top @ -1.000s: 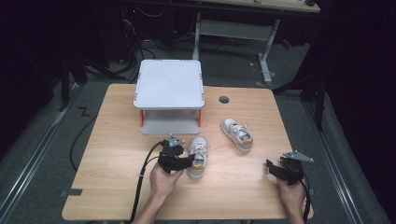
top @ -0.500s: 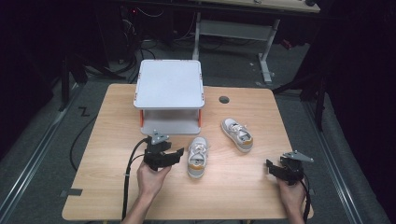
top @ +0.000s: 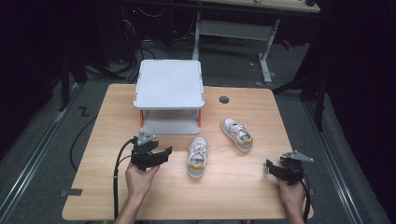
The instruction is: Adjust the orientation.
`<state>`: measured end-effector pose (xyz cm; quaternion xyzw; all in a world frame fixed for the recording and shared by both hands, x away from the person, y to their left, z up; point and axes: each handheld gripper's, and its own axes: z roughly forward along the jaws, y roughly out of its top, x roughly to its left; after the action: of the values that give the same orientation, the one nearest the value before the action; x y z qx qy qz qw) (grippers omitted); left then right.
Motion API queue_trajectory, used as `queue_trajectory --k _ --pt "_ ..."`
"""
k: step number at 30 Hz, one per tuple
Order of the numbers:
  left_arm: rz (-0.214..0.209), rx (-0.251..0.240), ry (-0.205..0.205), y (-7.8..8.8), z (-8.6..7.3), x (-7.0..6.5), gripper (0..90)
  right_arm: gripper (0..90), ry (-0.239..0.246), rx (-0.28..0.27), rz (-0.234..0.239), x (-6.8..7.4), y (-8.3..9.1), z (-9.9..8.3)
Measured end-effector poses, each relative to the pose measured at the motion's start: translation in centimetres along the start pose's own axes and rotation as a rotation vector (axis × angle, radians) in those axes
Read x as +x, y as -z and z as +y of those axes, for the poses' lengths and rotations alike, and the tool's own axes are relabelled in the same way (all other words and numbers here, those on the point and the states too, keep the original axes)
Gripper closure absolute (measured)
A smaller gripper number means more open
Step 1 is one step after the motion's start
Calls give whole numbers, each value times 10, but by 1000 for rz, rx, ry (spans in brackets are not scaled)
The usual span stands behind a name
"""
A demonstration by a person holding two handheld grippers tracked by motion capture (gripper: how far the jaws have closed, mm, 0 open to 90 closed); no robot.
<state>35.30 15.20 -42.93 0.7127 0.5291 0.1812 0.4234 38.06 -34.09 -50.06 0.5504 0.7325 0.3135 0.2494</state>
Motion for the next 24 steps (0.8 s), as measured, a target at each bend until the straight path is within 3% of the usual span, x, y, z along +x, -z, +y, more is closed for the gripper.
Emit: queue_trajectory --k 24 --pt "105 14 83 2 -38 48 385 357 -1 1 -1 0 0 0"
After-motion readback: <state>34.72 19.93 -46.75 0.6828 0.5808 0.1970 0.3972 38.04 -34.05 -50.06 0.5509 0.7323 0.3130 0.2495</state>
